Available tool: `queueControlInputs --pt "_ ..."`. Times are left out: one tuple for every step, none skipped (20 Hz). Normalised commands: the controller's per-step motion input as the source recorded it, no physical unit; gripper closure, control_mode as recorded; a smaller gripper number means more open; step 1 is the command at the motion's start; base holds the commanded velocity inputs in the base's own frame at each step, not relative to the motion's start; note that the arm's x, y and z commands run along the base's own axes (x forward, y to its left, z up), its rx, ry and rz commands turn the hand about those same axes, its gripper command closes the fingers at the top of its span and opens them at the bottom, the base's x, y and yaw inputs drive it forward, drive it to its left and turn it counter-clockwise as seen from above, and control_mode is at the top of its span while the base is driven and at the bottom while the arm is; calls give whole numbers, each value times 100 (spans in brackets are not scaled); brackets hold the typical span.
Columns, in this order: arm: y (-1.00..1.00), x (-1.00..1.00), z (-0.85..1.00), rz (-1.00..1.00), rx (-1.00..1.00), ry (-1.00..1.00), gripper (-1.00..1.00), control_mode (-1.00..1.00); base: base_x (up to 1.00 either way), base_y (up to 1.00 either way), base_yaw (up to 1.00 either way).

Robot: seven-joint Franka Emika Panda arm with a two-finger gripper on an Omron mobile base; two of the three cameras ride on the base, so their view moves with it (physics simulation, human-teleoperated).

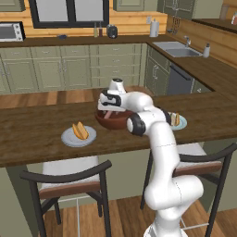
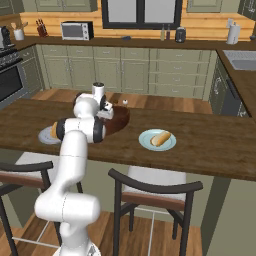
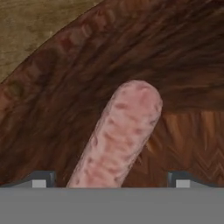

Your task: Place one bun and one sausage from the bowl on each plate.

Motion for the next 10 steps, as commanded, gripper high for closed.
queueControlInputs --pt "0 -14 -36 0 0 0 100 -100 0 0 0" --pt "-1 -30 -29 0 0 0 100 -100 0 0 0" --pt "-14 -25 -28 0 1 0 100 -100 0 0 0" --pt "-13 -24 -29 0 1 0 100 -100 0 0 0" --pt "-18 -17 -26 0 5 0 100 -100 0 0 0" --pt "-19 -11 -24 0 6 0 100 -100 0 0 0" --pt "-15 -10 -25 0 6 0 100 -100 0 0 0" --pt "-13 -7 -24 0 7 -2 100 -100 0 0 0" --pt "-9 -6 -26 0 6 -3 100 -100 0 0 0" --pt "-15 -7 -21 0 9 -4 100 -100 0 0 0"
